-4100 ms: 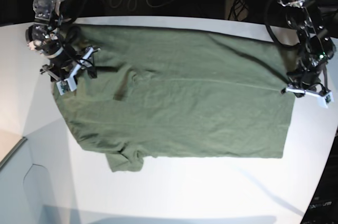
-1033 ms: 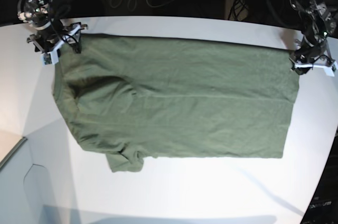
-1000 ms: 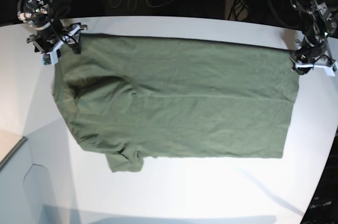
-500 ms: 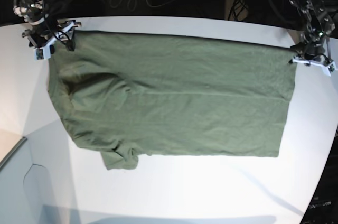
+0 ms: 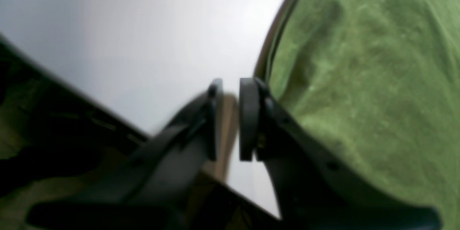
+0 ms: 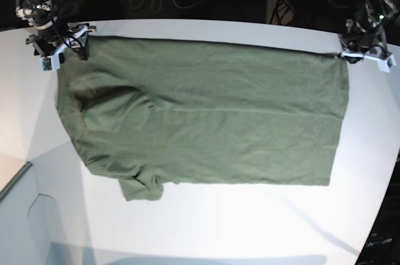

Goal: Layout the t-shirt on the table in an organized manner, then fold the t-shirt properly
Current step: 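Hold the shoulder edge taut with both grippers and adjust grip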

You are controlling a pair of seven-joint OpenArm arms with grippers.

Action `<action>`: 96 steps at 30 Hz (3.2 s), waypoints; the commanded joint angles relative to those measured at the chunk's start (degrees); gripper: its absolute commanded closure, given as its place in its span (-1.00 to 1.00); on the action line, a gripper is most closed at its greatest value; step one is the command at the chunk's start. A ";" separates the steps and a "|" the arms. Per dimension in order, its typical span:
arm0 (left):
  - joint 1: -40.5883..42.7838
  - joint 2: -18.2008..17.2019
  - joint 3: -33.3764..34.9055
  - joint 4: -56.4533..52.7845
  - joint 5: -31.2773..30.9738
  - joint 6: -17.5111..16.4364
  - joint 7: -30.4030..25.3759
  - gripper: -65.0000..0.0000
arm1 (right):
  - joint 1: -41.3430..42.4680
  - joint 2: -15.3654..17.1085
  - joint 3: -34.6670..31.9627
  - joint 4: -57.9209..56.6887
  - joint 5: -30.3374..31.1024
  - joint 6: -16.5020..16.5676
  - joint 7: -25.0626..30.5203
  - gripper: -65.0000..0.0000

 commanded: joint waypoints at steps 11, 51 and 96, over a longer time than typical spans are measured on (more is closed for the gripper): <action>-1.02 -0.59 -0.09 -2.81 -1.02 -0.34 -1.87 -0.12 | -0.17 0.11 0.00 0.30 -0.80 0.82 -2.07 -0.28; -0.49 -0.68 0.70 0.44 -1.11 -0.43 -1.70 0.00 | -0.17 0.11 0.00 0.38 -0.80 0.82 -2.07 -0.28; -3.74 -0.85 3.95 -9.40 -1.02 -0.43 -1.79 0.83 | -0.08 0.29 0.00 0.38 -0.80 0.82 -2.07 -0.28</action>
